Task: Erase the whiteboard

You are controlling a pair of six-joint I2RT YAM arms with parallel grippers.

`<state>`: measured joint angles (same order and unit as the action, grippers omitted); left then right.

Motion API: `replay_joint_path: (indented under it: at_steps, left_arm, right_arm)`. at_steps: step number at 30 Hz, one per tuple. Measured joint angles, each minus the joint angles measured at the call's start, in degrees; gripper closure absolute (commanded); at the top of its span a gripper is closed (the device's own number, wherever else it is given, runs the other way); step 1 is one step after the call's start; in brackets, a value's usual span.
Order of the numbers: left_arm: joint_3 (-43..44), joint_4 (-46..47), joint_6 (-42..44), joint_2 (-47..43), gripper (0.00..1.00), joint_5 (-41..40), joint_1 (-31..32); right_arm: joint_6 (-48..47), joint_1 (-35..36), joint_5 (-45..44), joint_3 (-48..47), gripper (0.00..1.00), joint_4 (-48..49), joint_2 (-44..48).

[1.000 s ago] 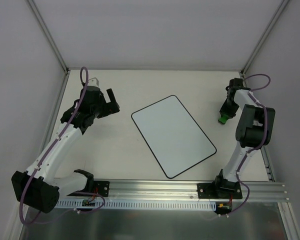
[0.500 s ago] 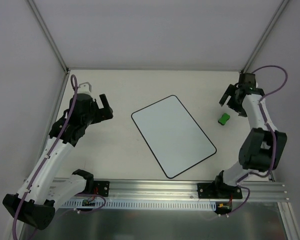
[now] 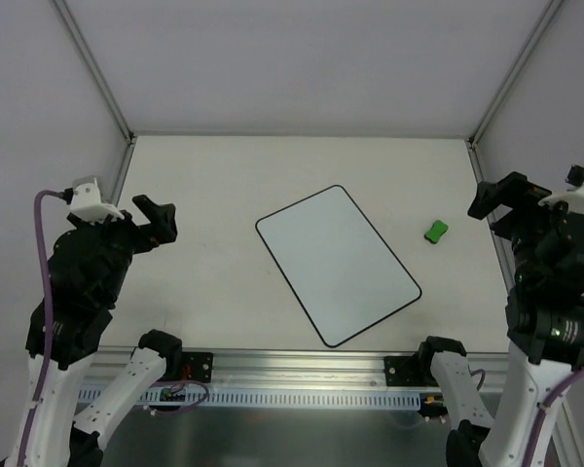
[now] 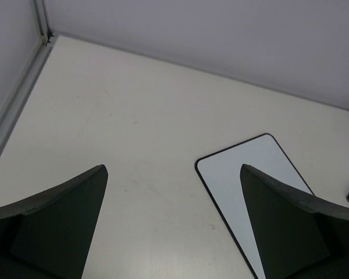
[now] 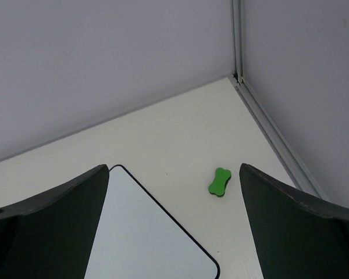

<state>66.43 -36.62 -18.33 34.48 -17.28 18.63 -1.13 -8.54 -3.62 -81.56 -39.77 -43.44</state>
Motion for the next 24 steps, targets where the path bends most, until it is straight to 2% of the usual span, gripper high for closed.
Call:
replay_joint_path:
  at_steps: [5,11,17,24]
  left_arm:
    - [2.93,-0.17,2.75,-6.27,0.01,-2.69,0.00]
    - [5.62,-0.46,5.07,-11.65,0.01,-5.88,0.00]
    - [5.73,-1.16,5.92,-14.75,0.01,-7.80,0.00]
    - [4.74,-1.90,5.92,-16.13,0.01,-8.87,0.00]
  right_arm:
    - [-1.75,0.74,1.07,-1.40,0.01,-0.74,7.74]
    - [-4.46,7.26,-0.24,-1.68,0.01,-1.05,13.60]
    - [-7.17,14.05,-3.82,-0.04,0.01,-0.72,17.55]
    - [-9.14,17.05,-6.60,3.28,0.01,-0.48,18.56]
